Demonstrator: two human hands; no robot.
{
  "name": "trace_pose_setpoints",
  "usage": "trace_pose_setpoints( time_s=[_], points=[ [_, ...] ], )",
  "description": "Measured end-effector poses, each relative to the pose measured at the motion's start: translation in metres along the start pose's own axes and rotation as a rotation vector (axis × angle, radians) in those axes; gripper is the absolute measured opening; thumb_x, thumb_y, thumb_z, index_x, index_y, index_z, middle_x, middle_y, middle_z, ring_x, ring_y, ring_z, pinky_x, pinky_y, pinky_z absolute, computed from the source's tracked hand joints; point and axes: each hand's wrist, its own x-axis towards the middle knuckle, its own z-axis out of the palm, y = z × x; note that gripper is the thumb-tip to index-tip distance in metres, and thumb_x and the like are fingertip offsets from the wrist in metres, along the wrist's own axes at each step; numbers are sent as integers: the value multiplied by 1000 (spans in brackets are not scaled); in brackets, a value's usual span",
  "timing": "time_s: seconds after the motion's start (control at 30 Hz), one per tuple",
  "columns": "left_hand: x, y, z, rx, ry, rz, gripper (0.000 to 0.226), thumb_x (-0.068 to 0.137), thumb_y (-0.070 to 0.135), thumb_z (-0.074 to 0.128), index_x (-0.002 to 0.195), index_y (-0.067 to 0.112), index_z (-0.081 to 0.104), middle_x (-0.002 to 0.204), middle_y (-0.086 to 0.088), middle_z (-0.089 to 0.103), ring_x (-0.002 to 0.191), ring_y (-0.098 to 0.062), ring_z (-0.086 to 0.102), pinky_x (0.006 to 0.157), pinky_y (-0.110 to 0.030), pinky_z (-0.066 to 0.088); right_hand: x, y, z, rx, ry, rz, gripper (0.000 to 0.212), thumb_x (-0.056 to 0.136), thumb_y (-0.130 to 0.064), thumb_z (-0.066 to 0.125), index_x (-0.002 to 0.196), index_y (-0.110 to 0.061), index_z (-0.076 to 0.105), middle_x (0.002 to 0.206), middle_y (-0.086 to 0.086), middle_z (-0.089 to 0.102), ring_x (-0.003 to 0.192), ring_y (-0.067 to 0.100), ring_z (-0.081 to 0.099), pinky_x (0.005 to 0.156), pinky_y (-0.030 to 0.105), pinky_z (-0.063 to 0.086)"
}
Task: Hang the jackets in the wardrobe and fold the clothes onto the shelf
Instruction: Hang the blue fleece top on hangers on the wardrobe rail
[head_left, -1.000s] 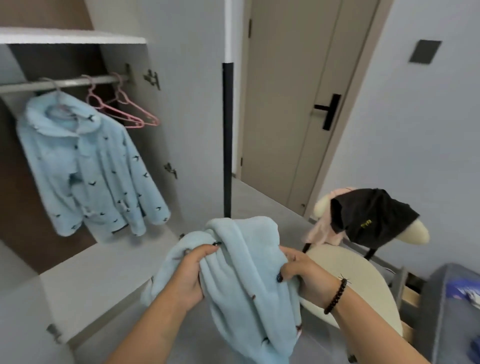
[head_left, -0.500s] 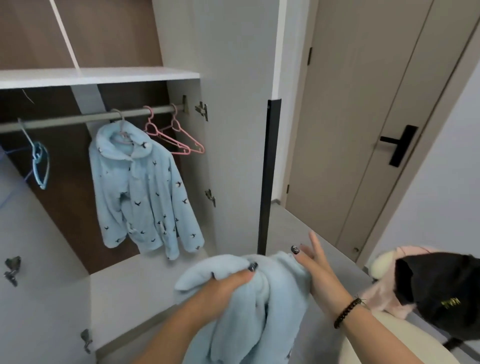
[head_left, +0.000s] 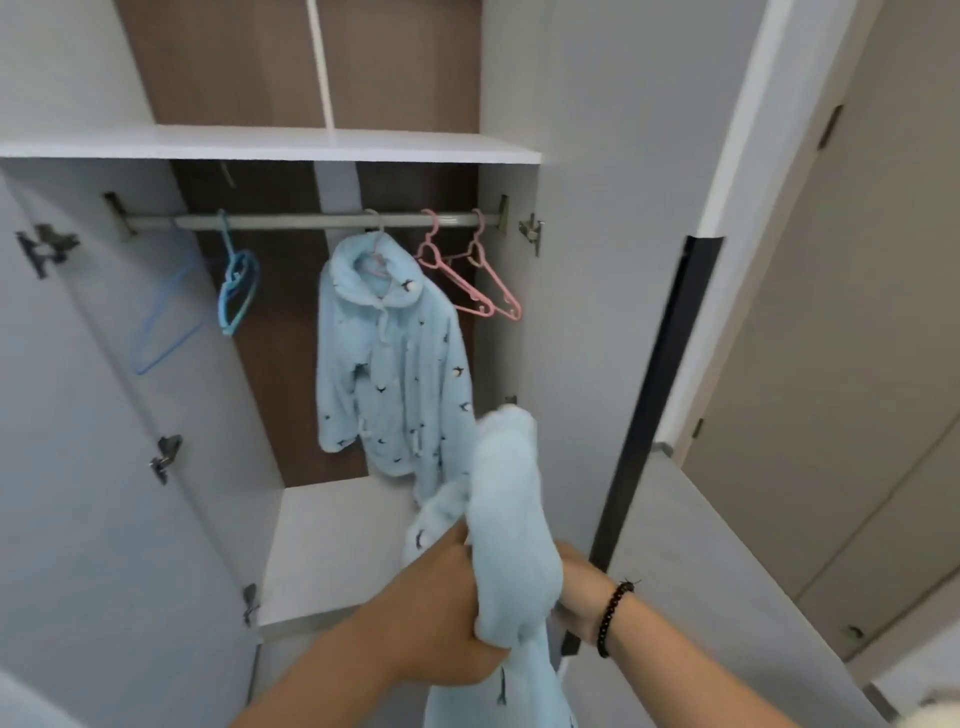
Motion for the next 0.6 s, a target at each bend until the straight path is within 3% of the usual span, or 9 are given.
trace_pose_setpoints(
  time_s=[0.07, 0.13, 0.23, 0.33, 0.43, 0.5, 0.6],
  points=[
    [-8, -16, -4, -104, 98, -193, 45, 81, 21, 60, 119, 42, 52, 115, 33, 54, 109, 12, 49, 95, -20, 46, 24, -1, 19, 83, 52, -9, 7, 81, -12, 62, 87, -9, 60, 88, 12, 63, 76, 24, 59, 72, 37, 50],
    [-15, -31, -10, -255, 220, -372, 33, 76, 15, 62, 100, 36, 62, 93, 30, 64, 90, 4, 61, 79, -29, 54, 44, -9, 35, 284, 161, 74, 19, 92, -22, 54, 82, -6, 53, 81, 10, 56, 72, 26, 52, 68, 38, 45],
    [-23, -56, -26, -524, 437, -580, 61, 63, 24, 71, 115, 39, 43, 110, 25, 59, 102, -6, 62, 87, -29, 53, 56, -29, 50, 262, 202, -15, 29, 102, -21, 41, 87, -4, 59, 74, 13, 62, 67, 25, 55, 60, 30, 45],
    [-20, -78, -47, -876, 468, -635, 92, 51, 45, 84, 129, 43, 35, 125, 15, 56, 107, -11, 64, 85, -30, 53, 63, -56, 62, -10, 186, -323, 15, 86, -6, 65, 73, -13, 68, 70, 3, 70, 64, 15, 61, 52, 24, 49],
    [-6, -102, -70, -718, 492, -644, 76, 63, 38, 87, 126, 34, 44, 116, 11, 61, 101, -3, 62, 76, -13, 50, 85, -83, 83, -198, 189, -503, 13, 64, -6, 73, 67, -18, 69, 65, -12, 67, 61, 2, 58, 58, 19, 49],
    [2, -125, -84, -513, 517, -633, 56, 73, 20, 82, 119, 30, 53, 105, 11, 67, 91, 1, 64, 73, -9, 47, 100, -99, 98, -220, 219, -578, 19, 68, 1, 71, 68, -16, 65, 61, -17, 63, 58, -5, 55, 57, 12, 44],
    [2, -162, -101, -429, 523, -591, 42, 74, 8, 79, 107, 28, 63, 93, 14, 71, 87, 1, 66, 71, -9, 46, 124, -123, 109, -68, 259, -663, 21, 78, 9, 66, 74, -11, 62, 66, -22, 63, 61, -7, 55, 59, 8, 43]
  ],
)
